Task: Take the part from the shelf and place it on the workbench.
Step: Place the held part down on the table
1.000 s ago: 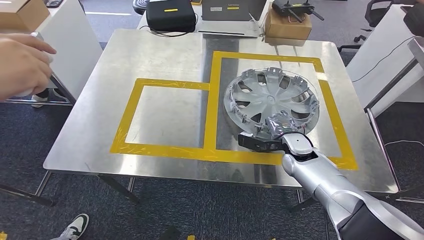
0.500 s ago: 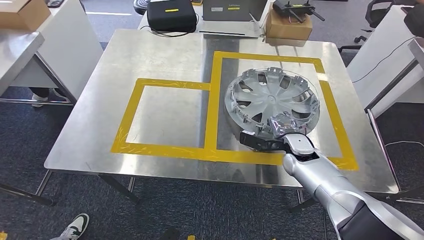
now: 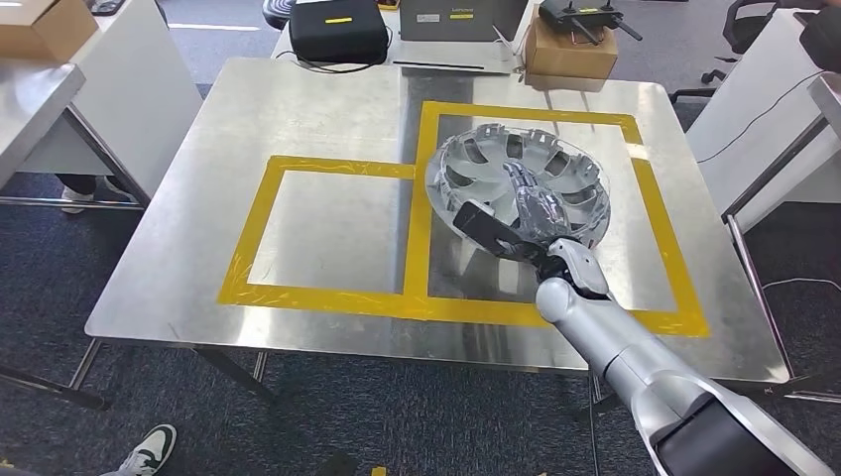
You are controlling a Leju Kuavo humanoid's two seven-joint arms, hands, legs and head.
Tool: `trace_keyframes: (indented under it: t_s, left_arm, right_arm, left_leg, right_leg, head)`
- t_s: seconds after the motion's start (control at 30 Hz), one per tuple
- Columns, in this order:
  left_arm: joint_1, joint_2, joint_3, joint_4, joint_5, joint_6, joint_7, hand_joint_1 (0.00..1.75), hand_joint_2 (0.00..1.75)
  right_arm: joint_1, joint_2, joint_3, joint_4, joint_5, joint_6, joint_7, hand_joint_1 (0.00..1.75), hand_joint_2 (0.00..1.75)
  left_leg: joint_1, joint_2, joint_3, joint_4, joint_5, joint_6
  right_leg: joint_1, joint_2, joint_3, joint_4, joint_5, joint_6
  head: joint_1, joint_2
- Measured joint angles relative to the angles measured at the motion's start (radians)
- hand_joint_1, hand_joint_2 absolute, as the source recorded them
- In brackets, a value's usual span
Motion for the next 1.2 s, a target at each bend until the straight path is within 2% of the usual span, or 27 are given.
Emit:
trace_keyframes:
  t_s: [0.07, 0.2, 0.3, 0.4, 0.53, 0.7, 0.93, 1.0, 1.07, 1.2]
  left_arm:
    - [0.0, 0.001, -0.006, 0.0, 0.012, 0.007, -0.002, 0.0, 1.75]
    - [0.001, 0.002, -0.01, 0.0, 0.048, 0.032, -0.015, 0.0, 1.75]
    - [0.006, 0.002, -0.01, 0.0, 0.082, 0.055, -0.026, 0.0, 1.75]
    - [0.015, 0.002, -0.01, 0.0, 0.114, 0.074, -0.039, 0.0, 1.75]
    - [0.023, 0.003, -0.01, 0.001, 0.136, 0.089, -0.055, 0.0, 1.75]
    - [0.027, 0.015, -0.01, 0.001, 0.152, 0.099, -0.063, 0.0, 1.75]
    - [0.027, 0.027, -0.01, 0.004, 0.155, 0.102, -0.064, 0.0, 1.75]
    - [0.027, 0.029, -0.01, 0.004, 0.163, 0.107, -0.066, 0.0, 1.75]
    - [0.028, 0.031, -0.01, 0.004, 0.176, 0.113, -0.069, 0.0, 1.75]
    - [0.03, 0.036, -0.01, 0.005, 0.206, 0.117, -0.072, 0.0, 1.75]
  right_arm:
    - [0.0, 0.003, -0.028, -0.051, -0.07, -0.055, -0.027, 0.0, 1.75]
    - [0.008, -0.01, -0.097, -0.249, -0.249, -0.134, -0.003, 0.0, 1.75]
    - [0.025, -0.038, -0.139, -0.435, -0.337, -0.158, 0.028, 0.0, 1.75]
    - [0.069, -0.069, -0.175, -0.643, -0.403, -0.188, 0.018, 0.0, 1.75]
    - [0.152, -0.114, -0.201, -0.924, -0.393, -0.228, 0.001, 0.0, 1.75]
    - [0.269, -0.171, -0.224, -1.204, -0.367, -0.262, -0.023, 0.0, 1.75]
    - [0.34, -0.223, -0.244, -1.426, -0.388, -0.259, -0.042, 0.0, 1.75]
    - [0.361, -0.23, -0.253, -1.467, -0.452, -0.231, -0.105, 0.0, 1.75]
    - [0.408, -0.235, -0.27, -1.519, -0.563, -0.168, -0.212, 0.0, 1.75]
    - [0.557, -0.252, -0.324, -1.634, -0.792, 0.045, -0.378, 0.0, 1.75]
  left_leg:
    - [0.0, 0.001, 0.0, 0.0, 0.0, 0.0]
    - [0.0, 0.0, 0.001, 0.0, 0.0, 0.0]
    - [0.0, -0.006, 0.001, 0.0, 0.0, 0.0]
    - [0.0, -0.013, 0.0, 0.0, 0.0, 0.0]
    - [0.0, -0.022, 0.0, 0.0, 0.0, 0.0]
    - [0.0, -0.031, 0.0, 0.0, -0.001, 0.0]
    - [0.0, -0.029, 0.0, 0.0, -0.001, 0.0]
    - [0.0, -0.028, 0.001, 0.0, -0.001, 0.0]
    - [0.0, -0.028, 0.001, 0.0, -0.001, 0.0]
    - [0.0, -0.028, 0.001, 0.0, -0.003, 0.0]
  right_leg:
    - [0.0, 0.0, 0.0, 0.0, 0.0, 0.0]
    - [0.0, 0.0, 0.0, 0.0, 0.0, 0.0]
    - [0.0, -0.001, 0.0, -0.001, 0.0, 0.0]
    - [0.0, -0.004, 0.001, -0.001, -0.001, -0.001]
    - [-0.001, -0.009, 0.002, -0.002, -0.003, 0.0]
    - [-0.001, -0.017, 0.004, -0.002, -0.006, 0.003]
    - [-0.001, -0.017, 0.005, -0.002, -0.006, 0.003]
    - [-0.001, -0.017, 0.005, -0.002, -0.006, 0.003]
    - [-0.001, -0.017, 0.005, -0.002, -0.007, 0.003]
    - [-0.001, -0.017, 0.006, -0.002, -0.008, 0.002]
  head:
    - [0.0, 0.0]
    - [0.0, 0.0]
    - [0.0, 0.0]
    - [0.0, 0.0]
    - [0.0, 0.0]
    - [0.0, 0.0]
    - [0.0, 0.0]
    - [0.0, 0.0]
    - [0.0, 0.0]
    - [0.0, 0.0]
